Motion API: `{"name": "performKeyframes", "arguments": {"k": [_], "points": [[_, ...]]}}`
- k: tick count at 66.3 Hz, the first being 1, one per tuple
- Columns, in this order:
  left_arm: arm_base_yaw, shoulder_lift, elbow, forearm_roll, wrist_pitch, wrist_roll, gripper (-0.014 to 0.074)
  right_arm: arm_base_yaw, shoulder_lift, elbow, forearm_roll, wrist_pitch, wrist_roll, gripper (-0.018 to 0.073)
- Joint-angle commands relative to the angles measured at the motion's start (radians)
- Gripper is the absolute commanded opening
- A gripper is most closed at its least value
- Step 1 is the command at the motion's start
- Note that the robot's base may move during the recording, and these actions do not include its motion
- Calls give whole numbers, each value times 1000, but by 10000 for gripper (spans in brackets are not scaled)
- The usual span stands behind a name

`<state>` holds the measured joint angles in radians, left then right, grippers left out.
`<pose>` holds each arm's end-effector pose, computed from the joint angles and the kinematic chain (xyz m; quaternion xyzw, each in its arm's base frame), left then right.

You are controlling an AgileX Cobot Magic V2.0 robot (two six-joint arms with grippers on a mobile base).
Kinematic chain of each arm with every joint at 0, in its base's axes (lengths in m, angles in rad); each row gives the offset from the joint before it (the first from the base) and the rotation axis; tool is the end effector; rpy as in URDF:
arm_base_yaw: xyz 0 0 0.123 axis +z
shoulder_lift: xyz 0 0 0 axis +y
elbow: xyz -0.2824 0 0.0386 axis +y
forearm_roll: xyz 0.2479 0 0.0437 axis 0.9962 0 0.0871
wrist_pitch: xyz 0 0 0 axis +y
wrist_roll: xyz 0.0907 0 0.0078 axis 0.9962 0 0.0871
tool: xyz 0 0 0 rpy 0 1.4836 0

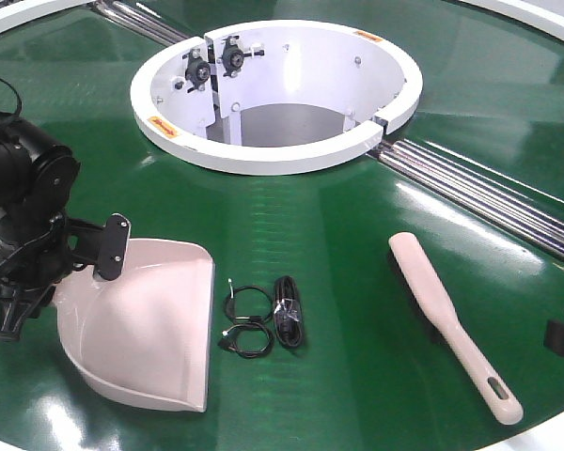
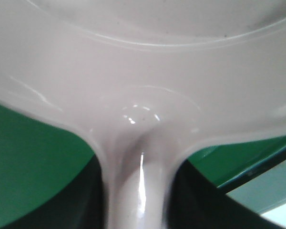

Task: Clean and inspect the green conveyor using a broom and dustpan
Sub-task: 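Reach the right gripper to the beige brush handle and grasp it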

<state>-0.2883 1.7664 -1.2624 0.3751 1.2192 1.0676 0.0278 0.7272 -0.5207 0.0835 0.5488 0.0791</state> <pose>0.3227 -0.0630 0.2257 -0.6703 -0.7210 -0.1477 0.0953 0.1375 0.0078 0.2752 0.0456 0.8982 0.0584 0.4333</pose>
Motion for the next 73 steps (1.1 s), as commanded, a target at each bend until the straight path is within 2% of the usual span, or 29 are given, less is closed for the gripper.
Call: {"name": "performKeyframes", "arguments": {"k": [1,10,20,30,39,53,62,73], "points": [[-5,-40,-25,27,28,-19,-6,-4,23,-50,-13,-39,-26,5],[-5,-40,-25,27,28,-19,-6,-3,70,-126,-26,80,-44,80],[-5,-40,-25,27,28,-19,-6,-3,129,-238,-23,196,-113,244],[-5,-40,-25,27,28,-19,-6,-3,181,-346,-17,260,-138,414],[-5,-40,-25,27,28,-19,-6,-3,245,-435,27,312,-152,515],[-5,-40,-25,27,28,-19,-6,9,363,-547,122,390,-209,540],[-5,-40,-25,27,28,-19,-6,105,437,-588,68,416,-185,540],[-5,-40,-25,27,28,-19,-6,197,531,-594,-48,455,-79,540]]}}
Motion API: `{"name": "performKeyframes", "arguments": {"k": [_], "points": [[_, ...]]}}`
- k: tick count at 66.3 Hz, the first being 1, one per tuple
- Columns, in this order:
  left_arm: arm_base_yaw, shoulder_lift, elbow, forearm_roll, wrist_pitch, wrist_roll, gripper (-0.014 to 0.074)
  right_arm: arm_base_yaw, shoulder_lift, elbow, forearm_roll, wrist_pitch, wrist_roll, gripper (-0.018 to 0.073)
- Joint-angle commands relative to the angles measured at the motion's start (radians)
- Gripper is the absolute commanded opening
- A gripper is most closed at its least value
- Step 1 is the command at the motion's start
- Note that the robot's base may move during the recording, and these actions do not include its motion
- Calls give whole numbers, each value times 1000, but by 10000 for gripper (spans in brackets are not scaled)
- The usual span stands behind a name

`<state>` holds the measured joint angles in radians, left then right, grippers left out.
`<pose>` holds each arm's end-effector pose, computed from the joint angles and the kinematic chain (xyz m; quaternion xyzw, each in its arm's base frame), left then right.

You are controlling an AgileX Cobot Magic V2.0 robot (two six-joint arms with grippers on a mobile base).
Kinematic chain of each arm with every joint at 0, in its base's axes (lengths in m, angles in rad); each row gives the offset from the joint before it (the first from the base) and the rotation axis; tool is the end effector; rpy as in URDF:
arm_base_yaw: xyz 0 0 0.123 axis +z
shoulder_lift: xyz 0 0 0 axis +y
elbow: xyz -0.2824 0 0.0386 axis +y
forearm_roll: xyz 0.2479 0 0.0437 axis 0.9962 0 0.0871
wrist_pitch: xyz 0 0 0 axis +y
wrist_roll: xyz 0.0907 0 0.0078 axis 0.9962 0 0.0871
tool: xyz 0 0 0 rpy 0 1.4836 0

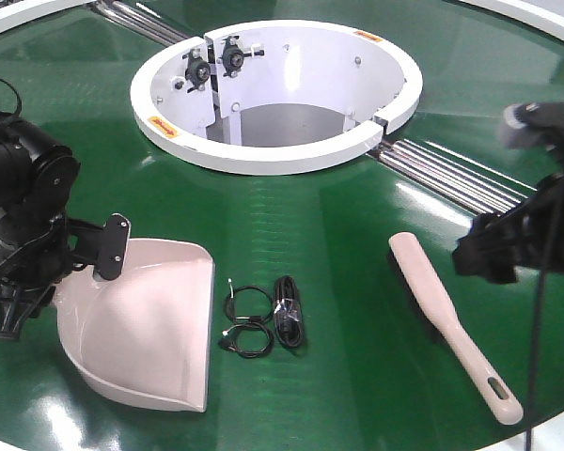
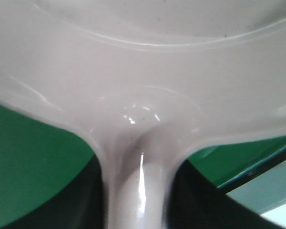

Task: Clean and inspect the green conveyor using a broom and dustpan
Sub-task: 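Reach the right gripper to the beige brush handle and grasp it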

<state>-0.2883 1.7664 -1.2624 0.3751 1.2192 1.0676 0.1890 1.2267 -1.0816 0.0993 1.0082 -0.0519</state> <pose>0.3227 -0.0630 0.2257 -0.6703 -0.7210 -0.1477 0.0953 0.2310 0.0520 0.3299 -0.1012 0.9619 0.0642 0.2455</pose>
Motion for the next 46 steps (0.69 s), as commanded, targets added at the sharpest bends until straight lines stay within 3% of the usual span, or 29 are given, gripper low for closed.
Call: {"name": "performKeyframes", "arguments": {"k": [1,46], "points": [[-5,-40,-25,27,28,-19,-6,41,40,-33,-69,2,60,540],[-5,-40,-25,27,28,-19,-6,60,398,-33,-91,47,52,540]]}}
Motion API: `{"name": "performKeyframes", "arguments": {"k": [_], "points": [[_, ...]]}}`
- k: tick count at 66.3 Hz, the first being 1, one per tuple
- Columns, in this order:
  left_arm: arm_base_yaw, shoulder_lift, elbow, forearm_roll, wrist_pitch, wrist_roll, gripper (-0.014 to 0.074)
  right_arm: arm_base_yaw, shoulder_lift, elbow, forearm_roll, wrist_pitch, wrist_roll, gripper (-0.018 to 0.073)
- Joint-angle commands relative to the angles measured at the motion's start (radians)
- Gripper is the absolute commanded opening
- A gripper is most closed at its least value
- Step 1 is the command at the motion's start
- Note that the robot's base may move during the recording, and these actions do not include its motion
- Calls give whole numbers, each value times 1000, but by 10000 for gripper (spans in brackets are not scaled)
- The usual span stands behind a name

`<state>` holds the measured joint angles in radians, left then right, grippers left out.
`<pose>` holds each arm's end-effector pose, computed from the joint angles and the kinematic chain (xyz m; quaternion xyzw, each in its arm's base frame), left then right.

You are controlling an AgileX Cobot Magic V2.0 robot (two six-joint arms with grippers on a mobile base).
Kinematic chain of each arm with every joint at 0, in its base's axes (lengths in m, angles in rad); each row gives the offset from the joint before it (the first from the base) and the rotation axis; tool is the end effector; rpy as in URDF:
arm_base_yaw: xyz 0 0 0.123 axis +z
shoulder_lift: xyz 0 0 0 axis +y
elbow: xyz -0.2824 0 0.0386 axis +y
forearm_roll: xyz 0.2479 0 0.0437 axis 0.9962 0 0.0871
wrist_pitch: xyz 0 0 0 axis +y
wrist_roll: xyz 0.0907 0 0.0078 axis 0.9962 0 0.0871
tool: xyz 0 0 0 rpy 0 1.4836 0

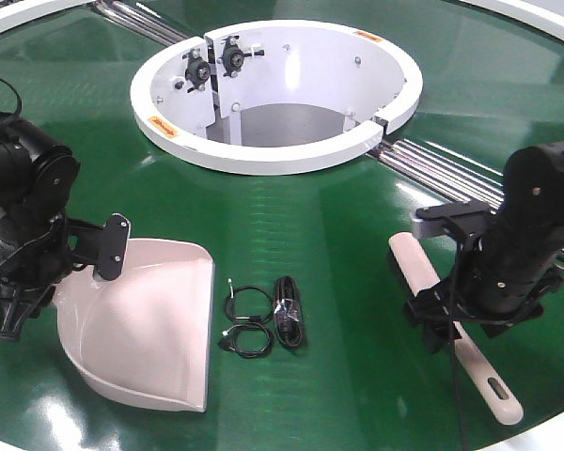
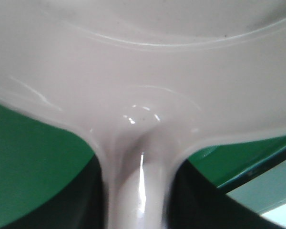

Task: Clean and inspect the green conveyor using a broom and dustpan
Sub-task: 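Reach the right gripper to the beige brush handle and grasp it, then move the brush with the right gripper over the cables toward the dustpan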

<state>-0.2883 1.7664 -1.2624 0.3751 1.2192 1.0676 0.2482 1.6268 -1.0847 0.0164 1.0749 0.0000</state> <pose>0.3227 -0.0630 0.2257 -0.6703 -0.7210 -0.1477 0.0953 0.2836 0.0732 0.2214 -0.1200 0.9925 0.0098 0.0194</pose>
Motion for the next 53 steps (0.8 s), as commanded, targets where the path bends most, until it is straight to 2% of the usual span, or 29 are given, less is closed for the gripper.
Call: {"name": "performKeyframes", "arguments": {"k": [1,12,25,33,49,53], "points": [[-5,-40,-25,27,28,-19,-6,1,3,-30,-8,-20,0,540],[-5,-40,-25,27,28,-19,-6,1,58,-30,-9,-27,0,524],[-5,-40,-25,27,28,-19,-6,1,102,-30,-9,-40,26,444],[-5,-40,-25,27,28,-19,-6,1,111,-30,-10,-51,34,336],[-5,-40,-25,27,28,-19,-6,3,107,-30,-16,-48,57,25],[-5,-40,-25,27,28,-19,-6,8,97,-30,-16,-45,58,-15]]}}
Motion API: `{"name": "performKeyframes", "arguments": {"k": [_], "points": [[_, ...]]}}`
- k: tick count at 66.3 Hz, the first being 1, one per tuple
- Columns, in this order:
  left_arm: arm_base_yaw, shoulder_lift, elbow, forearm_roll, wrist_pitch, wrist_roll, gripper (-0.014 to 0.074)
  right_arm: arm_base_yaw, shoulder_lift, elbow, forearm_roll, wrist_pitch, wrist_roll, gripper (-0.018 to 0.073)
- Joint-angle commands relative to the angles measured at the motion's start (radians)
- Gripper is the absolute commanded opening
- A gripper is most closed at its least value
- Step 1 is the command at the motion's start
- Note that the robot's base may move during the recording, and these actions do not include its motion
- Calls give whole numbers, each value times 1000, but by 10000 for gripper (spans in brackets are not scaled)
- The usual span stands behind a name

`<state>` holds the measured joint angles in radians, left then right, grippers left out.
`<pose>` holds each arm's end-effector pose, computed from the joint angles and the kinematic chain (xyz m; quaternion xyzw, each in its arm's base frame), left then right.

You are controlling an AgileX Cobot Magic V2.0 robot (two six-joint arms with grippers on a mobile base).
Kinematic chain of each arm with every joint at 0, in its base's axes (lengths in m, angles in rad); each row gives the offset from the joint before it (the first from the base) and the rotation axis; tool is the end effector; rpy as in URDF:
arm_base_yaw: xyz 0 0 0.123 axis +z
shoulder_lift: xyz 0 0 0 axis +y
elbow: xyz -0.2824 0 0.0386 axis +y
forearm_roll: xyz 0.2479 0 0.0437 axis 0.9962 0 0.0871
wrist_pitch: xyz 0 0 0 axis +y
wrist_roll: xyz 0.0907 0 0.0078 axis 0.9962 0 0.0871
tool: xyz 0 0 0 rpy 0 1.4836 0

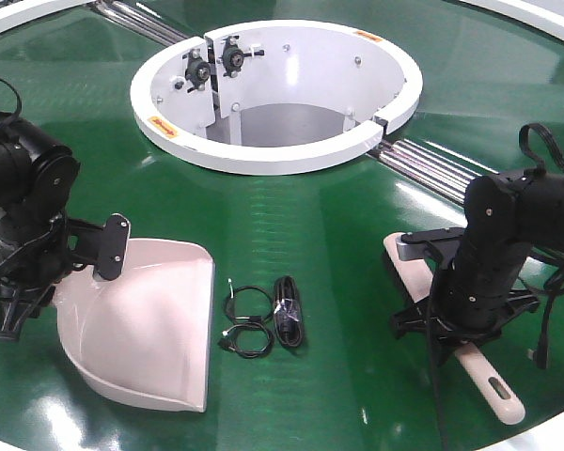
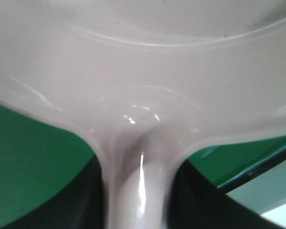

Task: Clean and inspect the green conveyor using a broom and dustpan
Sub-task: 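Move the brush with the right gripper over the cables toward the dustpan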

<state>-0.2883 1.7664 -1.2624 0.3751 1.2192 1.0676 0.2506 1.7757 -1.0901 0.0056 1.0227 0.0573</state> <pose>0.3227 -0.0630 0.2257 -0.6703 -0.7210 -0.1477 0.0953 0.3003 0.0773 0.1776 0.0950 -0.9952 0.0015 0.0252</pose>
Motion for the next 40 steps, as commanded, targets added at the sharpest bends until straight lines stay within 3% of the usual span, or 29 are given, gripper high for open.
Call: {"name": "performKeyframes", "arguments": {"k": [1,28,40], "points": [[-5,-40,-25,27,28,-19,-6,9,-56,-25,-6,8,2,-14],[-5,-40,-25,27,28,-19,-6,158,-151,-25,-6,43,99,-6],[-5,-40,-25,27,28,-19,-6,184,-151,-25,5,32,183,-4]]}}
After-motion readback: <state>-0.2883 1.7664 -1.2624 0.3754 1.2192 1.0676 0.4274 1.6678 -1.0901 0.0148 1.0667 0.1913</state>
